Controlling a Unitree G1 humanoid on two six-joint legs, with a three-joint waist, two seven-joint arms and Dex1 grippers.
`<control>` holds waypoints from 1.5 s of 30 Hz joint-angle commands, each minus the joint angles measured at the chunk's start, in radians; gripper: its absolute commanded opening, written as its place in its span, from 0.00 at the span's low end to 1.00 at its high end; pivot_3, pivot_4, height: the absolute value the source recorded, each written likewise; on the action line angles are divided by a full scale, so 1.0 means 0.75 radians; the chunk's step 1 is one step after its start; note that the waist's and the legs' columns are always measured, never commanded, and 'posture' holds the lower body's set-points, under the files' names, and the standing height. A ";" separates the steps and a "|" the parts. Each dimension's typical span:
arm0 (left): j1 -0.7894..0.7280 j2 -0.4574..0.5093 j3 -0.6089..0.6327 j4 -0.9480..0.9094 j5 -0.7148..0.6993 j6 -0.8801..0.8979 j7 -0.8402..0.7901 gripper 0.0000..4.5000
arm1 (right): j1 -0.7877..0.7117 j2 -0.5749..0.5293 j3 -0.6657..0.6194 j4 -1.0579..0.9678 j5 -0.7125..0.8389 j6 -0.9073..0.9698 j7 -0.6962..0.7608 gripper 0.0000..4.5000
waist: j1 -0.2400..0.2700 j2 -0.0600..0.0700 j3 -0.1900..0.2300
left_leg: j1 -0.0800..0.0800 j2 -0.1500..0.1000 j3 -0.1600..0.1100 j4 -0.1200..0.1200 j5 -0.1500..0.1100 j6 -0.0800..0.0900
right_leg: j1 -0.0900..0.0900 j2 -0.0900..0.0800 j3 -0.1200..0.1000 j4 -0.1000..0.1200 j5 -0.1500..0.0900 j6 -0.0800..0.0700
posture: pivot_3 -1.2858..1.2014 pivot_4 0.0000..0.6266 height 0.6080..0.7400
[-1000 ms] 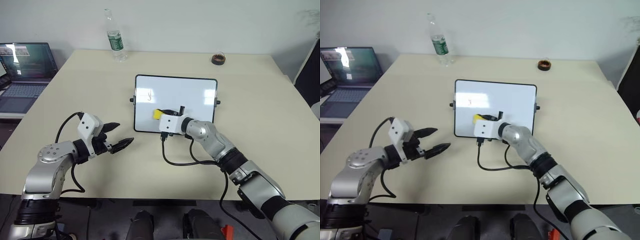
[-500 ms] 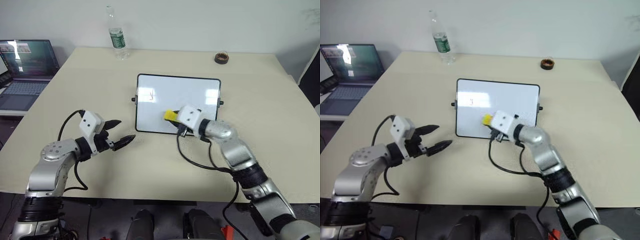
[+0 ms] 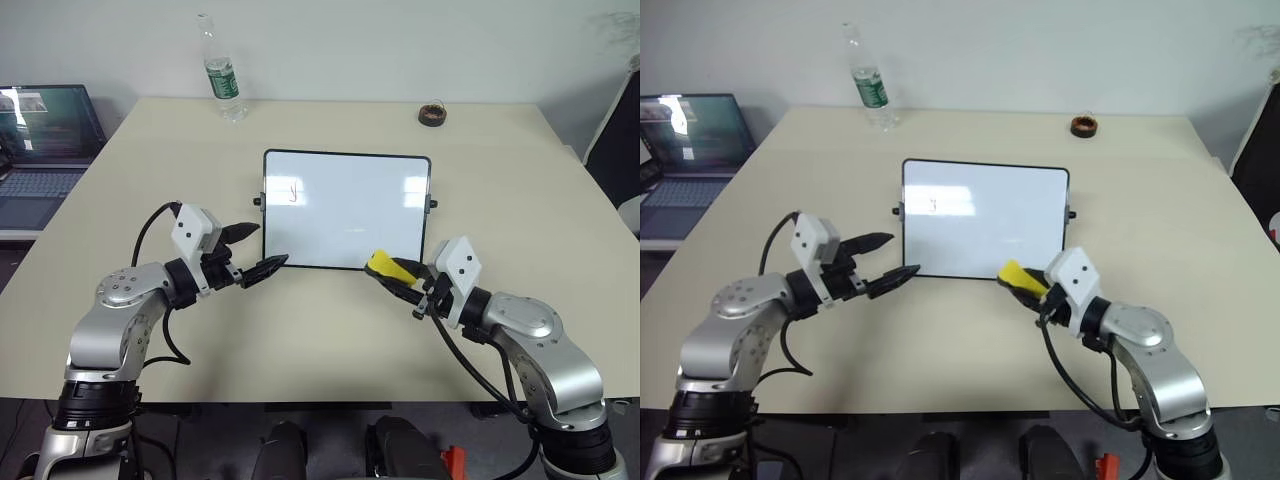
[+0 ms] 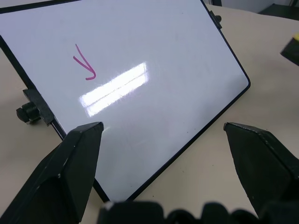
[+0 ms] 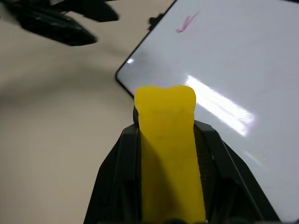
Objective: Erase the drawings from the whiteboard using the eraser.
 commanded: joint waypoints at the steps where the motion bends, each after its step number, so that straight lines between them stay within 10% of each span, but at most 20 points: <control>1: -0.034 0.005 0.011 -0.041 -0.011 0.014 0.014 1.00 | -0.059 0.028 -0.006 0.030 -0.015 -0.086 -0.088 0.25 | -0.001 0.000 0.000 | 0.000 0.000 0.000 0.000 0.000 0.000 | 0.000 0.000 0.000 0.000 0.000 -0.001 | 0.52 0.24 1.00; 17: 0.073 0.018 0.093 -0.109 -0.013 0.030 0.105 1.00 | -0.312 0.027 0.196 0.296 -0.053 -0.230 -0.091 0.25 | -0.004 0.000 0.000 | 0.000 0.000 0.000 0.000 0.000 0.000 | -0.001 0.000 0.000 0.000 0.001 -0.003 | 0.52 0.24 1.00; 32: -0.020 0.047 0.037 0.087 0.078 -0.068 0.024 1.00 | -1.328 0.364 0.374 1.790 -0.418 -0.816 -0.239 0.25 | -0.007 0.000 0.000 | -0.002 0.000 0.001 0.000 0.000 0.000 | -0.004 -0.001 0.000 0.001 0.002 -0.004 | 0.52 0.24 1.00; 45: 0.024 0.036 0.035 0.090 0.092 -0.107 -0.005 1.00 | -1.345 0.386 0.523 2.160 -0.627 -1.022 -0.023 0.25 | -0.012 0.000 0.000 | 0.001 0.001 0.001 0.001 0.000 0.000 | -0.003 -0.002 0.001 0.007 0.002 -0.004 | 0.52 0.24 1.00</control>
